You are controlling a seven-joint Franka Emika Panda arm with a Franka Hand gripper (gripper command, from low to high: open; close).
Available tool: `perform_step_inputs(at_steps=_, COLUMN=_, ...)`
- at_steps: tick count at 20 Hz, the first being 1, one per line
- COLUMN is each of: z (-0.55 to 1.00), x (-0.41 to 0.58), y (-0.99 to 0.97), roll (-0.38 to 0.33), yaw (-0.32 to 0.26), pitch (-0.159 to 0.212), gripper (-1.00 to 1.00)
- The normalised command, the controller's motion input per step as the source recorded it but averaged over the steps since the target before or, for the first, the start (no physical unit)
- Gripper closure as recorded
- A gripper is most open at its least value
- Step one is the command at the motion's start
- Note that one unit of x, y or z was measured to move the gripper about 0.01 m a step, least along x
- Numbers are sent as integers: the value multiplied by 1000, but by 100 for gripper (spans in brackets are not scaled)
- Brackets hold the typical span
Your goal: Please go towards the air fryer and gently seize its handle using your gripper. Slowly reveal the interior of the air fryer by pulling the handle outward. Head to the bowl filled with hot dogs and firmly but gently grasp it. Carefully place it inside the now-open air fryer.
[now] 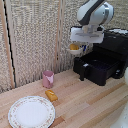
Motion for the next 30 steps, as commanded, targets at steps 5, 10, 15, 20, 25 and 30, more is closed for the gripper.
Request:
perform_step_inputs(at_steps=5, z=0, x=137, y=-725, roll=8, yaw=-169, pitch=-92, gripper=100)
perform_step_inputs(at_steps=10, z=98, x=59, y=-757, roll=0, yaw=-162, pitch=-30, gripper=100)
perform_step_inputs(at_steps=15, z=10, x=0, y=-507, roll=0, yaw=-266, pitch=4, gripper=100)
perform_step_inputs(at_steps=20, z=-122, x=109, y=-351, roll=0, yaw=-276, pitch=62, gripper=100)
perform_step_inputs(at_steps=25, z=-237, x=294, y=-249, roll=0, yaw=-115, pitch=153, gripper=100)
perform_step_inputs(at_steps=30, z=-250, x=336, y=-149, roll=-35, yaw=-73, pitch=238, gripper=100)
